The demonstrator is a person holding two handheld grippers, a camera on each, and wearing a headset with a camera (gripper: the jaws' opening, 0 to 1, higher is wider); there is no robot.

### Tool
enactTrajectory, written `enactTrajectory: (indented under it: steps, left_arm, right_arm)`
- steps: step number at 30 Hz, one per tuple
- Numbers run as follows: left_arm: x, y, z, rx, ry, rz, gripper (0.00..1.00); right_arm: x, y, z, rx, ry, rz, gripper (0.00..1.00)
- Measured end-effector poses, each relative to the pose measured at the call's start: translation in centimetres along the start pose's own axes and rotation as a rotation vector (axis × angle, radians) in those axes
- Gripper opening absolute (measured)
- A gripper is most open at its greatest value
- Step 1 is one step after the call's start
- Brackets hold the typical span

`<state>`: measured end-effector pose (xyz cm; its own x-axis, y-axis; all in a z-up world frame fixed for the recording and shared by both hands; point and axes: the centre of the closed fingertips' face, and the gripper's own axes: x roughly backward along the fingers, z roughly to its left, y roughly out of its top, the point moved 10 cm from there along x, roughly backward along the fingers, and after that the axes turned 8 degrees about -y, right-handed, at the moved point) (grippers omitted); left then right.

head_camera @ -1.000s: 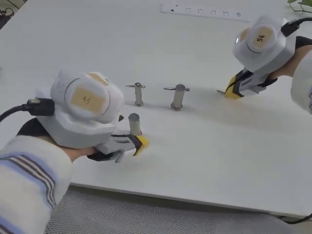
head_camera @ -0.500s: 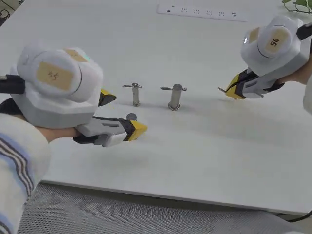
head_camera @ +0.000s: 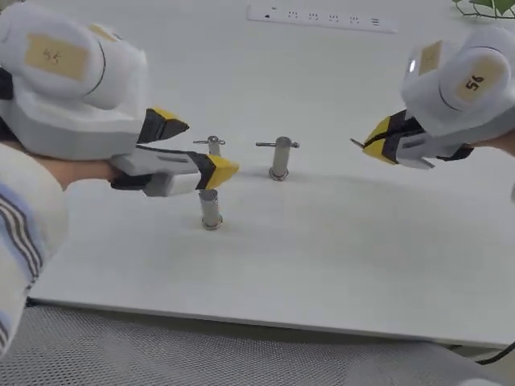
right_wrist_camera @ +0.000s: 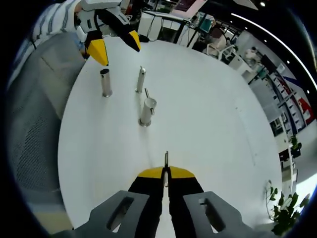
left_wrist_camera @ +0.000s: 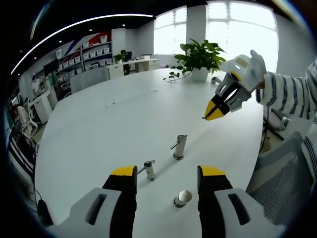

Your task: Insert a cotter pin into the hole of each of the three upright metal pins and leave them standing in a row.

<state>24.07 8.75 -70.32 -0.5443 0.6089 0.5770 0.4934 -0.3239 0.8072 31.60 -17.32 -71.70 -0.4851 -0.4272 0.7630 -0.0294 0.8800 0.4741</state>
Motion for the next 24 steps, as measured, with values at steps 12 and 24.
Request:
enactTrajectory:
  steps: [12, 24]
  left_arm:
    - [-1.7, 1.8, -0.6, 0.080, -0.114, -0.022, 0.33]
    - [-3.8, 2.0, -2.0, 0.183, -0.257, -0.029, 0.26]
  right_arm:
    - [2.4, 3.0, 3.0, 0.062, -0.059, -0.081, 0.02]
    - [2.6, 3.9, 5.2, 0.121, -0.114, -0.079, 0.02]
